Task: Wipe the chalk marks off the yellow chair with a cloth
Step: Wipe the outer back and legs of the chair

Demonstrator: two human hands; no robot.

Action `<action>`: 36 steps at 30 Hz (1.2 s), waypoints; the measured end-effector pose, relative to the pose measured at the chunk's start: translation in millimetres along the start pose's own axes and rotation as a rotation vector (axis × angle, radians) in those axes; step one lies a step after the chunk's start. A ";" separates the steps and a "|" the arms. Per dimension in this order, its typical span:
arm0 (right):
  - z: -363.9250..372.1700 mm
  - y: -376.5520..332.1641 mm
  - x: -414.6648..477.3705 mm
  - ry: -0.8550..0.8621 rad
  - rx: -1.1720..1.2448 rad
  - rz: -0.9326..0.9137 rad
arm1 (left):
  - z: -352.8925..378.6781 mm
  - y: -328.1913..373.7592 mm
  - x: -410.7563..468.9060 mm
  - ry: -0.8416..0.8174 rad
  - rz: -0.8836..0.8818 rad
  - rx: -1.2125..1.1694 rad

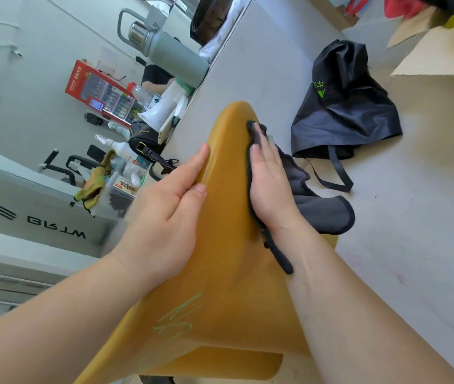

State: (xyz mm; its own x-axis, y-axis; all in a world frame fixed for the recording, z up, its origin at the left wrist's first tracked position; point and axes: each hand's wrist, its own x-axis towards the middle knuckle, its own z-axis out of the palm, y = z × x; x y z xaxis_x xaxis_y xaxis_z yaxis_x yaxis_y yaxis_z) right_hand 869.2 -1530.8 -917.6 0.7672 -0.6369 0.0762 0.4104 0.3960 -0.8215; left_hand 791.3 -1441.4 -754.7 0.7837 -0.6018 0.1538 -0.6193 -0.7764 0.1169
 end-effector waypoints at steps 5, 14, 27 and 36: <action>-5.2 50.3 -15.7 -0.010 0.228 0.403 | -0.1 0.5 -0.8 -0.009 -0.019 0.003; 25.0 -19.4 -77.9 0.158 -0.050 0.035 | 2.1 6.0 8.7 0.002 -0.025 -0.026; 15.2 14.3 -123.3 0.049 -0.446 0.142 | 9.0 27.8 48.9 0.008 -0.038 -0.033; 7.4 67.6 -188.4 0.202 -0.628 0.163 | -19.4 1.3 -13.8 -0.087 0.021 -0.151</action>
State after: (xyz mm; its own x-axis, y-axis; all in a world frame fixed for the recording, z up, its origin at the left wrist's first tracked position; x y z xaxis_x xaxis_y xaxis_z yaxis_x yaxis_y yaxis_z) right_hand 756.0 -1379.1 -983.3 0.6626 -0.7371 -0.1330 -0.1134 0.0768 -0.9906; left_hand 778.8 -1430.4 -737.7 0.7678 -0.6365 0.0731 -0.6306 -0.7307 0.2617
